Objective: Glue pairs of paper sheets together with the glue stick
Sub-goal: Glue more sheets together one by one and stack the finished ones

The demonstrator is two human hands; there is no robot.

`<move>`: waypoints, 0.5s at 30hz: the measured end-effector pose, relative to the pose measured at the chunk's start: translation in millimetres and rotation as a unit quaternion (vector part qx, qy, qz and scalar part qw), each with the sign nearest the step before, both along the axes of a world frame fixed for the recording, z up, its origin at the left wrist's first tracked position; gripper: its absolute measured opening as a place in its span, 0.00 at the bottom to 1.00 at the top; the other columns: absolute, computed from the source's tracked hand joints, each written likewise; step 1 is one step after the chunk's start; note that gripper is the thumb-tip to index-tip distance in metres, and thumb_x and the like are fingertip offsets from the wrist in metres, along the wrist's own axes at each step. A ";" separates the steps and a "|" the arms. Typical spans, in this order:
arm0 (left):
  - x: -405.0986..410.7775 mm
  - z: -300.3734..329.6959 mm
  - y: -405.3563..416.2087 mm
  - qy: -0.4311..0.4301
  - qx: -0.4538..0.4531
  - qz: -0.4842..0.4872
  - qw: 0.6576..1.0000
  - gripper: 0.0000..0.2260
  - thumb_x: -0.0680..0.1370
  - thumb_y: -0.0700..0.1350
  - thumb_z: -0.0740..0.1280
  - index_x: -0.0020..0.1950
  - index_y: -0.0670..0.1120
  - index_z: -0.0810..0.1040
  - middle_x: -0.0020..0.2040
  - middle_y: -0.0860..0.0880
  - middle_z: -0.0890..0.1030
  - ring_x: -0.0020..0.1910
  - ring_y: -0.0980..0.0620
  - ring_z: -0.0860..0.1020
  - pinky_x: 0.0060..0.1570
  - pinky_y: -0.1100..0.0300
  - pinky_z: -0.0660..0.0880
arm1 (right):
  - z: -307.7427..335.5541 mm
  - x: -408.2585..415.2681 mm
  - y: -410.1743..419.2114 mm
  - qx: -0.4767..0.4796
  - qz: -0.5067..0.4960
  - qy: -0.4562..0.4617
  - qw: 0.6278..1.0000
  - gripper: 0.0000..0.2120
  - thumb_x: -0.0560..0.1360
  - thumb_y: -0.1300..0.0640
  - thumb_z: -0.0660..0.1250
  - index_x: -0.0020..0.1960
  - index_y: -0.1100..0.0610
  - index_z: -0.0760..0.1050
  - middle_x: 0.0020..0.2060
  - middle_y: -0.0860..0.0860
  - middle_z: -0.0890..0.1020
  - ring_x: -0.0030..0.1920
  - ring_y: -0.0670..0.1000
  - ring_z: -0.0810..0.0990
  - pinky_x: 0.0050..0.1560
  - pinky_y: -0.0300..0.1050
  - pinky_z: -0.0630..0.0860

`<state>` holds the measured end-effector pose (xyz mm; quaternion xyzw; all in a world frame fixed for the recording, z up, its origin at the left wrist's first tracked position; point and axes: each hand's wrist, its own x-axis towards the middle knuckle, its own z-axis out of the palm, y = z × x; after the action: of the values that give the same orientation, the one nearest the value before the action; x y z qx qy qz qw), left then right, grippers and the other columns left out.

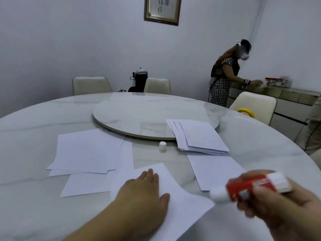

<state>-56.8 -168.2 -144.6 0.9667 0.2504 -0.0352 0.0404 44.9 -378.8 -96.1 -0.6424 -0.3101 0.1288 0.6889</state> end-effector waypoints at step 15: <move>-29.1 -9.4 24.0 0.012 -0.006 -0.154 0.988 0.34 0.70 0.72 0.44 0.71 0.66 0.32 0.69 0.65 0.29 0.74 0.58 0.33 0.70 0.62 0.36 | 11.9 66.2 132.8 0.078 0.060 0.130 0.987 0.16 0.69 0.64 0.72 0.56 0.57 0.79 0.43 0.47 0.87 0.39 0.44 0.83 0.45 0.42 0.73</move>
<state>-85.9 -144.2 -154.0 0.9929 0.0990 -0.0541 0.0372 111.1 -246.0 -84.2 -0.5443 -0.2650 0.2282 0.7625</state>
